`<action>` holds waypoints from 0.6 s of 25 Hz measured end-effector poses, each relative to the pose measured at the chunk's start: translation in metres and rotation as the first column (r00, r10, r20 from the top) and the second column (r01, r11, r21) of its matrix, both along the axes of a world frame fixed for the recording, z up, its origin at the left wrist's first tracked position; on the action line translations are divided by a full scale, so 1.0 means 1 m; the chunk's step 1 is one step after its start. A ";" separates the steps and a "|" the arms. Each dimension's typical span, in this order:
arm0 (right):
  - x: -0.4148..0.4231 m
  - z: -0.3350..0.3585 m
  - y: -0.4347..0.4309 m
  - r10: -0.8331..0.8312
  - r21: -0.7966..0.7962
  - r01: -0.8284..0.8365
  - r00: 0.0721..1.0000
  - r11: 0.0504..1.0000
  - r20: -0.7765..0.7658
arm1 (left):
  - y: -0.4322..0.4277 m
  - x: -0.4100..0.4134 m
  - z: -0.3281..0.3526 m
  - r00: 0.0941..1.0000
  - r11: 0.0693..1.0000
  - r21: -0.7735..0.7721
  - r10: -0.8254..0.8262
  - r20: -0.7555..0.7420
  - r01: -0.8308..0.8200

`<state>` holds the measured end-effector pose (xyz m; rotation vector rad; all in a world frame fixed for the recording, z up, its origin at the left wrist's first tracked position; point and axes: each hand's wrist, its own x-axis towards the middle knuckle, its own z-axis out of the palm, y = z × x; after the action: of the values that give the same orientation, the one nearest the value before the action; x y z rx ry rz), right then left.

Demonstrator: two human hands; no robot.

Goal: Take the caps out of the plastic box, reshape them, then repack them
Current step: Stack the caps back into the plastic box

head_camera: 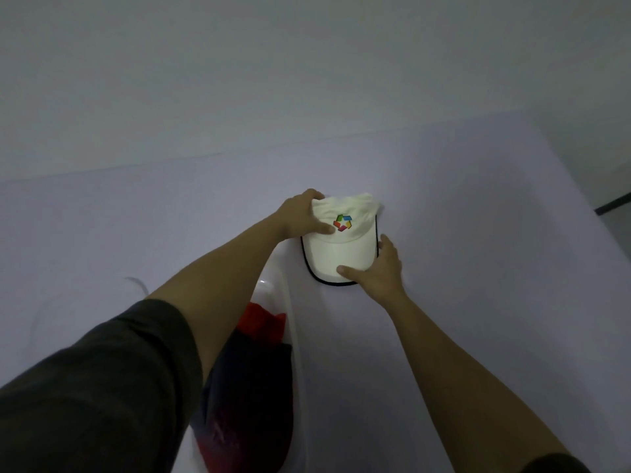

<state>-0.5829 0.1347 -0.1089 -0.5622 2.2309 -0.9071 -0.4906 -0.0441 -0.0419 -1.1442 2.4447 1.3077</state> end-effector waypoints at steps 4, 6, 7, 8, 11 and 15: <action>0.003 0.002 0.006 0.021 -0.073 -0.021 1.000 0.997 0.007 | -0.005 -0.002 0.014 1.000 0.978 0.208 -0.016 0.002 0.016; 0.007 0.007 0.007 0.014 -0.130 -0.007 0.999 0.992 0.049 | -0.006 0.003 0.028 0.998 0.976 0.205 -0.067 -0.006 0.067; 0.009 0.011 0.006 0.000 -0.175 0.013 0.997 0.984 0.073 | -0.008 0.007 0.038 0.997 0.979 0.190 -0.078 -0.020 0.080; 0.013 0.017 0.005 -0.018 -0.234 0.041 0.995 0.971 0.100 | -0.010 0.012 0.050 0.996 0.982 0.167 -0.081 -0.035 0.085; 0.036 0.040 0.006 -0.056 -0.381 0.085 0.995 0.920 0.087 | -0.023 0.043 0.091 0.995 0.996 0.049 -0.067 -0.073 0.070; 0.091 0.070 0.017 0.166 -0.392 -0.184 0.983 0.902 -0.080 | -0.036 0.108 0.137 0.990 0.996 -0.085 0.024 -0.140 -0.037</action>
<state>-0.4917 0.1515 -0.0390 -0.9618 1.9985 -1.2723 -0.3824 -0.0804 0.0952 -1.1519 2.6172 1.3434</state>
